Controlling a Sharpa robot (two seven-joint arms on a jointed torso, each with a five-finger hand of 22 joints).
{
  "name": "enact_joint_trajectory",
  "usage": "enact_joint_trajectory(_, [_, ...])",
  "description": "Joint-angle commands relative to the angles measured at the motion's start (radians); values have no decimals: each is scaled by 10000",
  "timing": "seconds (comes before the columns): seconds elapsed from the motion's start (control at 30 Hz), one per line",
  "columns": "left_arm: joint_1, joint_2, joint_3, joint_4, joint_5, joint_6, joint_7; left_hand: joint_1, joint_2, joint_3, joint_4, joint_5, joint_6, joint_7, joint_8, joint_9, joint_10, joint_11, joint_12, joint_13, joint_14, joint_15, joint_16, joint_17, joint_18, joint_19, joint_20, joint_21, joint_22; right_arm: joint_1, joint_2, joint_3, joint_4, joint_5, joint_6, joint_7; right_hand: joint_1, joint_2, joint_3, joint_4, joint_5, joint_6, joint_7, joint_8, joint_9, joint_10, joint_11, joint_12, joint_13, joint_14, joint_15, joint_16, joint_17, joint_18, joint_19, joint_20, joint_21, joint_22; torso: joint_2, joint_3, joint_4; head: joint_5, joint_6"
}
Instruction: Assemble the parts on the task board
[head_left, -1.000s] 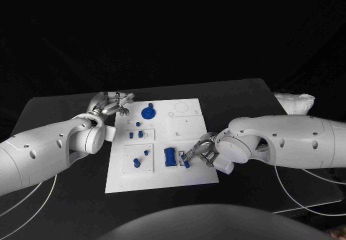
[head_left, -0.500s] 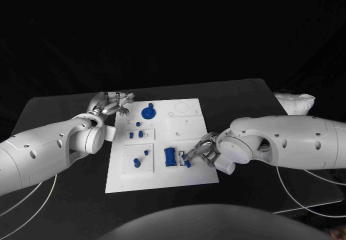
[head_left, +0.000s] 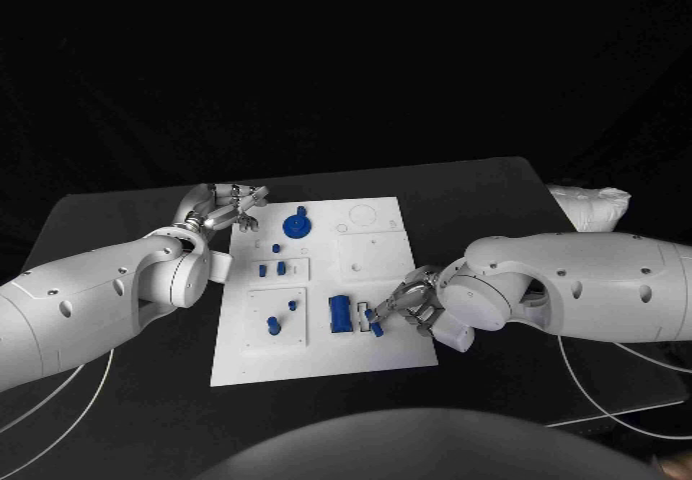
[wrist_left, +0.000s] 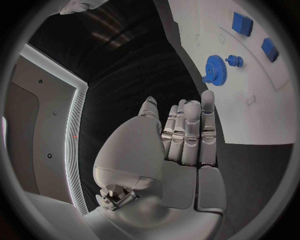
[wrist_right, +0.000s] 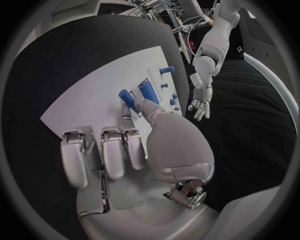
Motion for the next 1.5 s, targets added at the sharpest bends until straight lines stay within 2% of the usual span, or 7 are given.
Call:
enact_joint_trajectory(0.03, [4,16,7,10,-45,160,47,11,85,-43,-7,65,-81,16,30,13,-44,-7,57,-2,-69,11,-35,-12,103,61,6,-54,16,-15,-1,-1,32,-2,42,134,9,-9,11,28,62,73,-6,31,9,1048,-86,28,2630,1041,-80,41,2633,-66,1047,-49,45,2635,4,-1,4,-13,2])
enact_joint_trajectory(0.73, [4,54,7,-19,-45,176,37,11,85,-43,-7,65,-81,16,30,13,-44,-7,57,-2,-69,11,-35,-12,103,61,6,-54,16,-17,339,1,-360,91,42,275,26,-17,4,16,66,95,-9,27,9,1048,-93,28,2630,1041,-86,41,2633,-66,1047,-54,45,2635,-1,-17,1,-30,2])
enact_joint_trajectory(1.2, [4,31,7,-14,-46,147,23,11,85,-43,-7,65,-81,16,30,13,-44,-7,57,-2,-69,11,-35,-12,103,61,6,-54,16,-16,403,1,-414,91,122,180,-112,-84,-117,112,7,89,10,-51,-22,1048,-88,28,2630,1041,-74,41,2633,-66,1047,-55,45,2635,1,2,-4,-7,2])
enact_joint_trajectory(1.3, [4,34,7,-13,-46,157,22,11,85,-43,-7,65,-81,16,30,13,-44,-7,57,-2,-69,11,-35,-12,103,61,6,-54,16,-16,417,1,-417,93,117,191,-279,-165,-256,223,-202,99,14,-119,-54,1048,-83,28,2630,1041,-57,41,2633,-66,1047,-40,45,2635,-2,-1,3,-14,2])
enact_joint_trajectory(1.43, [4,34,7,-13,-46,158,18,11,85,-43,-7,65,-81,16,30,13,-44,-7,57,-2,-69,11,-35,-12,103,61,6,-54,16,-16,425,1,-419,95,130,191,-606,-384,-543,406,-581,19,77,-283,-133,1048,-35,28,2630,1041,-11,41,2633,-66,1047,-8,45,2635,-3,-6,-1,-3,2])
enact_joint_trajectory(1.5, [5,31,7,-13,-46,155,16,11,85,-43,-7,65,-81,16,30,13,-44,-7,57,-2,-69,11,-35,-12,103,61,6,-54,16,-16,424,1,-416,95,145,172,-732,-471,-670,476,-612,-54,121,-355,-169,1048,1,28,2630,1041,19,41,2633,-66,1047,14,45,2635,-3,-6,2,-4,2])
